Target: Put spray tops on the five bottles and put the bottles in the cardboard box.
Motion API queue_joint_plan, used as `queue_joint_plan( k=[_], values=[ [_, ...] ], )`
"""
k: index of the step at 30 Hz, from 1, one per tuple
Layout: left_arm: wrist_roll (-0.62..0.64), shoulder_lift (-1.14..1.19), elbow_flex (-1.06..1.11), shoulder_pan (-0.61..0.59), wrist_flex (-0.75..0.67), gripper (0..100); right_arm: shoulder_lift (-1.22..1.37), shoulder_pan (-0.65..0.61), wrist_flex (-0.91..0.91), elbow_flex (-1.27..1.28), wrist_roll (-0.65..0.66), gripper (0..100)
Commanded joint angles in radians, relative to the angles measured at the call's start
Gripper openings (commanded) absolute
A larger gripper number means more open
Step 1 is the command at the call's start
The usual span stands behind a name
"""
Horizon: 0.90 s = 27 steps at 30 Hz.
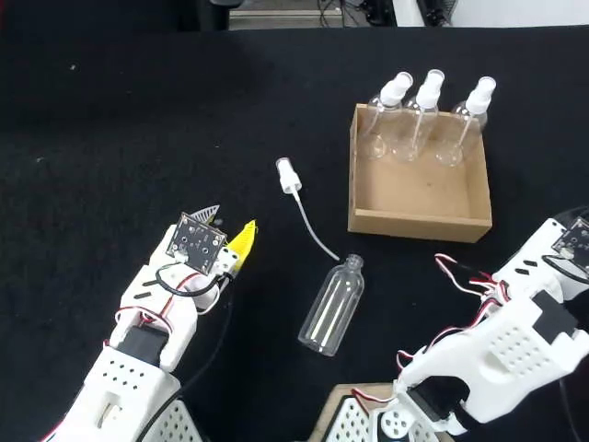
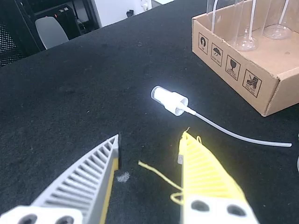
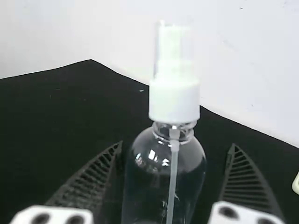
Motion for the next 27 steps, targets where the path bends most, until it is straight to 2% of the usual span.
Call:
queue_joint_plan(
  k=[1,5,11,21,27],
  values=[
    [-0.003,-0.011,0.024,0.004,0.002,21,-0.067,-0.012,-0.005,-0.045,0.005,28.9],
    [-0.003,-0.011,0.024,0.004,0.002,21,-0.067,-0.012,-0.005,-0.042,0.005,27.3],
    [-0.003,-0.011,0.024,0.004,0.002,21,-0.067,-0.008,-0.005,-0.039,0.006,7.2],
    [-0.003,-0.011,0.024,0.004,0.002,21,-0.111,-0.003,-0.020,0.004,0.006,1.4],
    [-0.003,-0.011,0.024,0.004,0.002,21,-0.372,-0.041,0.009,0.127,0.003,1.1]
  ],
)
